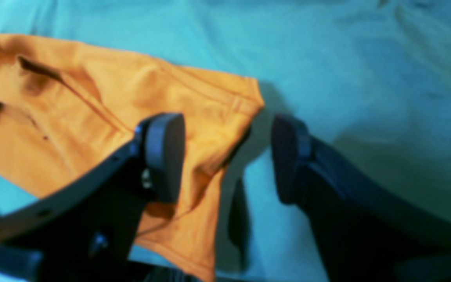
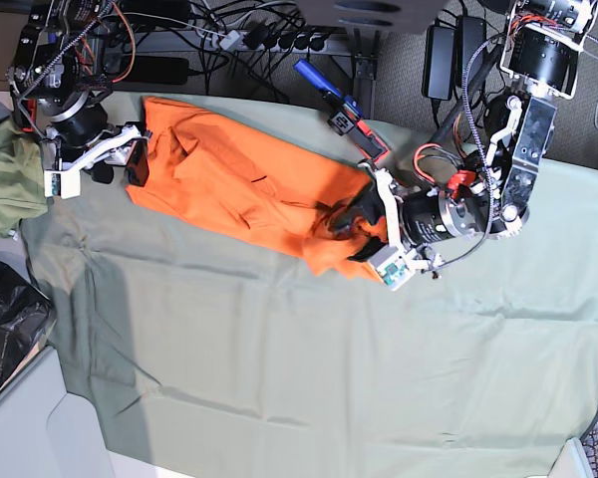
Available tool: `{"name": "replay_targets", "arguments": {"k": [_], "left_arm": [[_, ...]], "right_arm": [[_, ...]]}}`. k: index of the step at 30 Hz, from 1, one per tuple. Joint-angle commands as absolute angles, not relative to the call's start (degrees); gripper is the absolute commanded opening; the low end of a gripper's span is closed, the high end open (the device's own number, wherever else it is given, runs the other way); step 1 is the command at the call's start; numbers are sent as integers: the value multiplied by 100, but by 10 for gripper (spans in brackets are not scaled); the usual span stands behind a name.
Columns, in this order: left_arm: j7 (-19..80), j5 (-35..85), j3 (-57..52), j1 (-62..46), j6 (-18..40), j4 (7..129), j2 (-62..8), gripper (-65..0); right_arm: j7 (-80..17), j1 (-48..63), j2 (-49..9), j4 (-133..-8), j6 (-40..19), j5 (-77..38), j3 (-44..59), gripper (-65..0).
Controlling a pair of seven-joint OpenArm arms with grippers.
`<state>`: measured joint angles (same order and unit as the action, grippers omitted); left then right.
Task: Fold the T-shirt properly
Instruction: 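Carry the hem end with the left gripper over onto the collar end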
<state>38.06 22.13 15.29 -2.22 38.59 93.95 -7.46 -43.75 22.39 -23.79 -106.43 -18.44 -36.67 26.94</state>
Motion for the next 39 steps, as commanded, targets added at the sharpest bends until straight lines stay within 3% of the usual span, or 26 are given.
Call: {"name": "replay_targets", "arguments": {"k": [1,16,22,26,34,39], "left_arm": [[3688,2464,1627,-143,3883,9487,-729,-317],[3903,3623,2355,-137,4000,9504,-47,-319],[4270,3671,1907,-113,4000,9725,-115,-322],[4272,3732,1490,-113,4000,9992,-257,-322],[4272,3494,1417,-115,4000,10033,-336,-322],[4294,3489,1415,-163,4000,10033,-746,-321]], "right_arm": [[-4241,2226,-2473,-10724,-2377,-3750,2753,-301],[-4226,2226,-2473,-10724,-2370,-3743,2753,-300],[-4377,2263,-2471,-10665,-2034,-3710,3035,-298],[-4375,2270,-2473,-10287,-2043,-3990,3098,-215],[-4456,2237,-2364,-9618,-2228,-4628,3061,-215],[-4517,2224,-2139,-9620,-2340,-4847,3022,-215]]}}
